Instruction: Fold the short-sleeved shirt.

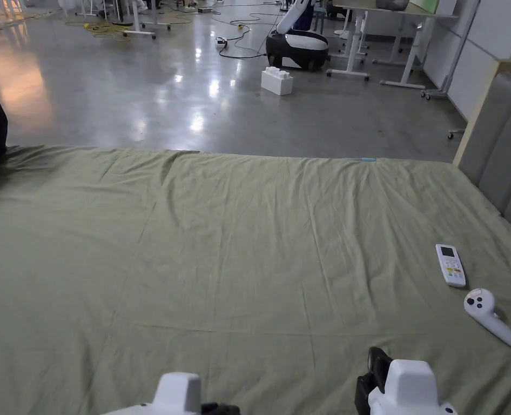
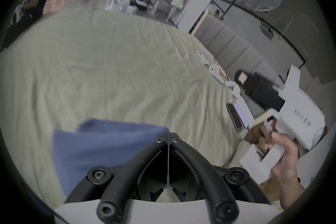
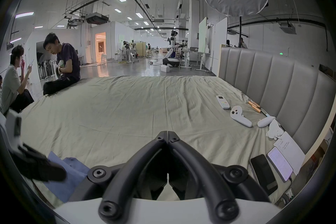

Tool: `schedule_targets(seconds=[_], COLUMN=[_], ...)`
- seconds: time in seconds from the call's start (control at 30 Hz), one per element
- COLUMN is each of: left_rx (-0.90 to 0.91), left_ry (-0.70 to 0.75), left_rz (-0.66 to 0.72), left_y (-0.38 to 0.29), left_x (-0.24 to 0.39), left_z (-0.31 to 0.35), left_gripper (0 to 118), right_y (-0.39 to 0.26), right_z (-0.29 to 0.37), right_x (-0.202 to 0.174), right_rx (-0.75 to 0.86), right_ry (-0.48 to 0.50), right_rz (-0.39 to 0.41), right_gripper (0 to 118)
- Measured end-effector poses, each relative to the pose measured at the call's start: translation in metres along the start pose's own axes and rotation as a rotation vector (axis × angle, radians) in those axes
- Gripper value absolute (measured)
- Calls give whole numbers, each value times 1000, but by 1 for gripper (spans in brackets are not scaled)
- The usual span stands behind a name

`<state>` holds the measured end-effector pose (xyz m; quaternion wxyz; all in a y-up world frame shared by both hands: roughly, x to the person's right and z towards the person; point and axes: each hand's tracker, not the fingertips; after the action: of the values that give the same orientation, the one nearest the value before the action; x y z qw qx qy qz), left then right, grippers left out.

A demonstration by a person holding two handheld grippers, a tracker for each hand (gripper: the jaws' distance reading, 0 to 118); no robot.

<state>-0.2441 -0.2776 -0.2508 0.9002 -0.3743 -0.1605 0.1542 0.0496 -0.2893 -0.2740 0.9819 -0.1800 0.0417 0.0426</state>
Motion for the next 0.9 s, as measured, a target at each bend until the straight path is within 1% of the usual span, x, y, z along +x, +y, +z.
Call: schedule_targets(seconds=[0.1, 0.2, 0.3, 0.4, 0.5, 0.67, 0.73, 0.77, 0.87, 0.9], left_rx=[149, 291, 412, 521, 591, 616, 608, 606, 589, 586], left_ry=[153, 250, 360, 449, 506, 542, 552, 553, 554, 553], left_rz=[-83, -85, -120, -152, -163, -162, -166, -168, -144, -138], left_y=[12, 22, 27, 33, 37, 36, 34, 33, 28, 27], left_x=[-8, -22, -29, -31, -33, -38, -41, -45, -54, -57], left_z=[21, 38, 50, 60, 66, 74, 76, 77, 82, 84], left_gripper=[1, 1, 1, 1, 1, 1, 1, 1, 1, 1], right_y=[8, 17, 28, 39, 51, 64, 62, 59, 43, 35], right_z=[-1, -4, -4, -4, -1, 3, 6, 9, 21, 25], right_x=[-2, -4, -7, -10, -13, -16, -19, -23, -41, -48], right_rx=[21, 45, 85, 132, 199, 234, 223, 222, 184, 158], right_ry=[-4, -8, -21, -33, -52, -62, -60, -58, -3, 34], right_rz=[2, 6, 6, 17, 32, 36, 13, 17, 29, 39], right_gripper=[1, 1, 1, 1, 1, 1, 1, 1, 1, 1])
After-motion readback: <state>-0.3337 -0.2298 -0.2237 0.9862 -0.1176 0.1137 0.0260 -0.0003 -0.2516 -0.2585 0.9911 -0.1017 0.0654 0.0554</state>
